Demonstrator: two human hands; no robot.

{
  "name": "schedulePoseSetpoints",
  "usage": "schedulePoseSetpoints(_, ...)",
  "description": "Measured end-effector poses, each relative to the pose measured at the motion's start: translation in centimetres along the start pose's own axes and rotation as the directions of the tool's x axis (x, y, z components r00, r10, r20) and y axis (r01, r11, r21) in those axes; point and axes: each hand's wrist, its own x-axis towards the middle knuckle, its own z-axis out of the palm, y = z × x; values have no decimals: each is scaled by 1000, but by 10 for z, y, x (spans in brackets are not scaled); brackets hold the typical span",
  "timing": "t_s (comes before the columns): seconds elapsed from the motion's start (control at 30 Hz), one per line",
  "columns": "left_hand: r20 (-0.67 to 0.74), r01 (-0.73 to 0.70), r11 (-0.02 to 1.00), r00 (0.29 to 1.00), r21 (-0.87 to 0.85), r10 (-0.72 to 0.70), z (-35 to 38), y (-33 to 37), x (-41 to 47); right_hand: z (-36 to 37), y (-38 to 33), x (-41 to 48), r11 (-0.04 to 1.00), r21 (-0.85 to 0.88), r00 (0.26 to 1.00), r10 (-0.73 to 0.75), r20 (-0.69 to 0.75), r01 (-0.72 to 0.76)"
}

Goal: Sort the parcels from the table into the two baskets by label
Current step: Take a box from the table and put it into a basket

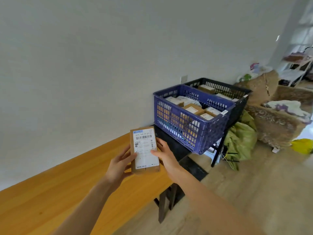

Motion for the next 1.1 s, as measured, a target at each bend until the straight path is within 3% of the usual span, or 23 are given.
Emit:
schedulePoseSetpoints(0.4,67,20,998,997,62,-24,227,-11,47,-228,-11,-21,996,87,997,-25,-77,31)
schedulePoseSetpoints(0.67,120,101,992,987,79,-110,345,-13,97,-341,-16,-22,990,131,979,-18,-202,45)
schedulePoseSetpoints(1.1,304,70,997,950,31,-76,502,0,239,-517,-56,61,989,123,919,-32,-393,87)
